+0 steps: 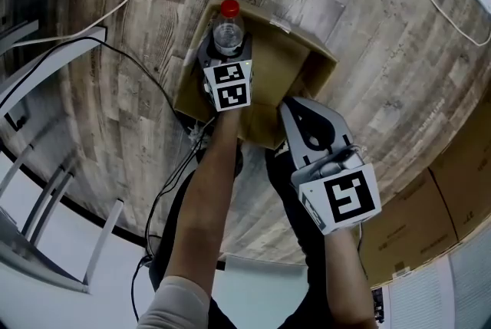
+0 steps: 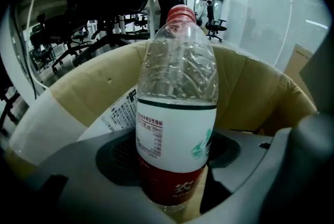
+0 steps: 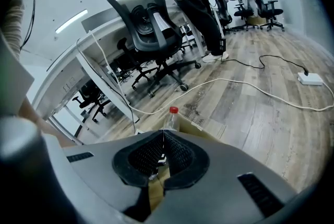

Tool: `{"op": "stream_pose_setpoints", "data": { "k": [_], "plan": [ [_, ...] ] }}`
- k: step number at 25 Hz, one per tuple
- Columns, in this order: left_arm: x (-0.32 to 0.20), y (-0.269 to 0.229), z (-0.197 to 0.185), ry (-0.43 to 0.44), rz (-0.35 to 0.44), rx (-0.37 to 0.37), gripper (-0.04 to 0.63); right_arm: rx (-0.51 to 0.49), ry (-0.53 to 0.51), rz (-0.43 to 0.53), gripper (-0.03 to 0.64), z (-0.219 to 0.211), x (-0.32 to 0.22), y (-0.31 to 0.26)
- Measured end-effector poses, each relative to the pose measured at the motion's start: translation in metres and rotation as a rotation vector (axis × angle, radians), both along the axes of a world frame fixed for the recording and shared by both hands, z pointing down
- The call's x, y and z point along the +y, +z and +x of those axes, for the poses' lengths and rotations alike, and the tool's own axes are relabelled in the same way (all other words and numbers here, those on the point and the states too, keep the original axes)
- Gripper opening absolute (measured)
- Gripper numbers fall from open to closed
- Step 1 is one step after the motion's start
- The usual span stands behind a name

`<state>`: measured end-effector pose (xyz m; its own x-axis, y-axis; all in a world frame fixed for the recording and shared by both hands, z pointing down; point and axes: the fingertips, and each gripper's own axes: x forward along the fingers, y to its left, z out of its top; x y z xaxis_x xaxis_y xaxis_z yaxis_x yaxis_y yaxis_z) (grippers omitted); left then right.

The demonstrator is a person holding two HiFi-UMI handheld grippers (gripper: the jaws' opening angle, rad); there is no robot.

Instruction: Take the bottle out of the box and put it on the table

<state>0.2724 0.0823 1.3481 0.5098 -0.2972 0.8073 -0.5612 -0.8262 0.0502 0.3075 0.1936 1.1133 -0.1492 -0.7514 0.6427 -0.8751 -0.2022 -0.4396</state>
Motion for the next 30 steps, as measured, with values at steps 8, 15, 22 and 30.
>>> {"op": "stream_pose_setpoints", "data": {
  "k": [8,15,22,30],
  "plan": [
    [0.017,-0.008,-0.003,0.051,-0.065,0.001,0.327,-0.009,0.042,-0.009,0.040,0.005,0.005,0.000],
    [0.034,-0.036,-0.008,0.098,-0.108,0.036,0.322,0.008,0.058,-0.044,0.040,0.005,0.024,0.002],
    [0.025,-0.099,-0.012,0.148,-0.114,0.059,0.322,0.067,0.139,-0.073,0.040,0.016,0.052,-0.011],
    [0.000,-0.195,-0.016,0.169,-0.096,0.096,0.322,0.066,0.182,-0.107,0.040,-0.007,0.049,-0.071]
  ]
}}
